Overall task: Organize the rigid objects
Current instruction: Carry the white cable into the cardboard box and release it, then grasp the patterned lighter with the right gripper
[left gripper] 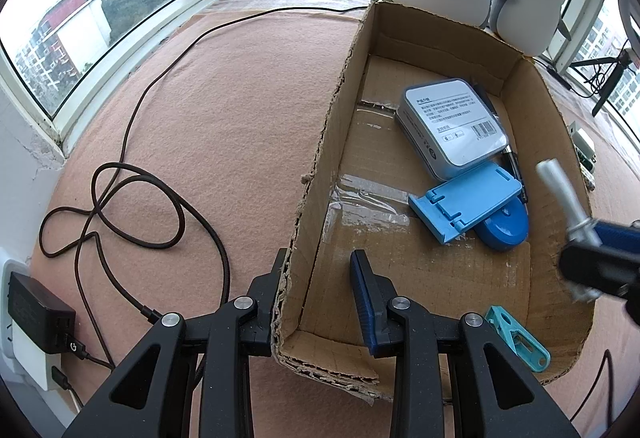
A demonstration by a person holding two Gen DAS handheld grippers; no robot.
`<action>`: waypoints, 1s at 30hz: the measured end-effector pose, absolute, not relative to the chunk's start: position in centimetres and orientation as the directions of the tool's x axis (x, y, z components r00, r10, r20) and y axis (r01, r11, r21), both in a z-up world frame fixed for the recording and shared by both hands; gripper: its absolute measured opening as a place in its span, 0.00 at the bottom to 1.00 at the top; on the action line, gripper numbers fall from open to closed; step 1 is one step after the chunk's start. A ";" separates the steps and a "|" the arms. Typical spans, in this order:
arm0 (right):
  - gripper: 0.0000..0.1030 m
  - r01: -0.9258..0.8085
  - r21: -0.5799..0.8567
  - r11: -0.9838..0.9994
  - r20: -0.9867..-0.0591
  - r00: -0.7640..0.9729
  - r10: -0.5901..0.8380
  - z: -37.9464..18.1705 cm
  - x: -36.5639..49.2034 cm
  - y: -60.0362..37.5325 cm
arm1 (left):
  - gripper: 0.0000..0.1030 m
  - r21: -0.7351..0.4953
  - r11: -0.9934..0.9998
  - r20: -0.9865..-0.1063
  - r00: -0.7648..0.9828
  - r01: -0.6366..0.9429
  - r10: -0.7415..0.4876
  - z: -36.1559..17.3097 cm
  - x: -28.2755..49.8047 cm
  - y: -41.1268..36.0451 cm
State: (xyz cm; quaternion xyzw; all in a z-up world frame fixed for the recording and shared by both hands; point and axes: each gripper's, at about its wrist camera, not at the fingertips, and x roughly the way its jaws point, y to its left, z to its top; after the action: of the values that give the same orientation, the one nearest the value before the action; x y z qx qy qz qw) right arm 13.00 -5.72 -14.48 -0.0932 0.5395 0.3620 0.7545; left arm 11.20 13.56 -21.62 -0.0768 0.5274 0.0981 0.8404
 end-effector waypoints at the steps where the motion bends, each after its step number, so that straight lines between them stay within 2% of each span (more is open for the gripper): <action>1: 0.17 -0.652 0.247 0.717 -0.885 0.150 0.440 -14.7 12.9 -5.5 | 0.31 -0.025 0.969 -0.902 0.424 -0.246 0.084 -21.6 11.2 13.6; 13: 0.19 -0.661 0.237 0.712 -0.897 0.132 0.421 -15.8 12.7 -4.5 | 0.31 -0.026 0.969 -0.902 0.424 -0.246 0.084 -21.6 11.2 13.6; 14: 0.22 -0.664 0.234 0.710 -0.897 0.134 0.421 -15.7 12.7 -4.4 | 0.31 -0.026 0.969 -0.902 0.424 -0.246 0.084 -21.6 11.2 13.6; 16: 0.39 -0.664 0.233 0.710 -0.894 0.141 0.425 -15.6 12.7 -4.4 | 0.31 -0.025 0.969 -0.902 0.424 -0.245 0.085 -21.6 11.2 13.6; 30: 0.43 -0.626 0.290 0.724 -0.846 0.187 0.500 -13.3 13.2 -7.1 | 0.31 -0.026 0.969 -0.901 0.425 -0.246 0.084 -21.6 11.1 13.7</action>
State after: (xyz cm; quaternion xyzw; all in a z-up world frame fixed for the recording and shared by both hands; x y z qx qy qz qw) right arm 13.24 -7.13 -13.35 -0.0604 0.5218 0.3667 0.7679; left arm 11.09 13.66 -21.57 -0.0769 0.5273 0.0983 0.8405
